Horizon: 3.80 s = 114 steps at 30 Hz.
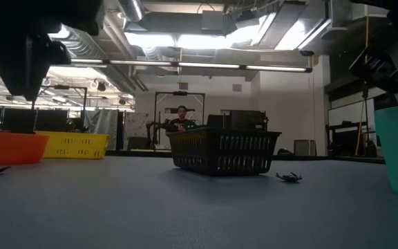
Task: Sort Halloween decoration
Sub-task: Put the black spider toy into the black bin
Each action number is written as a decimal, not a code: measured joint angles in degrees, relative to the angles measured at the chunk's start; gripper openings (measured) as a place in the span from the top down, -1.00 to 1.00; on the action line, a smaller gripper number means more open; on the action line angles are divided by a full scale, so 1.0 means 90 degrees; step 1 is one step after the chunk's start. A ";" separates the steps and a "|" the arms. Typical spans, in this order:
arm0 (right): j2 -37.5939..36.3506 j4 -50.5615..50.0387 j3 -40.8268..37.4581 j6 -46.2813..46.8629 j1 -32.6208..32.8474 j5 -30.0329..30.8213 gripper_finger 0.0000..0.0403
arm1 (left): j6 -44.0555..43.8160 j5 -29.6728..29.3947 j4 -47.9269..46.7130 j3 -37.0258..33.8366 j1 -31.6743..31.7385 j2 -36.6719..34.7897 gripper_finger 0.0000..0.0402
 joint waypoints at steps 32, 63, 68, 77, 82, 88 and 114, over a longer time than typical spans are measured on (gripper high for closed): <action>0.0002 -0.0012 0.0000 -0.0054 0.0000 0.0033 0.11 | -0.0501 -0.0435 0.0674 -0.0619 -0.0489 0.0989 0.30; 0.0002 -0.0010 0.0000 -0.0064 0.0000 0.0180 0.11 | -0.0491 0.0143 0.0658 -0.0622 -0.0442 0.1302 0.31; 0.0002 -0.0008 0.0000 -0.0063 0.0000 0.0181 0.11 | -0.0492 0.0152 0.0654 -0.0622 -0.0433 0.1287 0.31; 0.0002 -0.0009 0.0000 -0.0063 0.0000 0.0183 0.11 | -0.0670 0.0381 0.0583 -0.0620 -0.0149 0.1258 0.31; 0.0002 -0.0007 0.0000 -0.0063 0.0000 0.0185 0.11 | -0.0668 0.0532 0.0493 -0.0510 0.0024 0.1258 0.34; 0.0005 -0.0010 0.0000 -0.0063 0.0000 0.0185 0.11 | -0.0665 0.0540 0.0436 -0.0510 0.0102 0.1258 0.35; 0.0005 -0.0011 0.0000 -0.0063 0.0000 0.0187 0.11 | -0.1271 0.0169 0.0625 -0.0935 0.0082 0.1229 0.35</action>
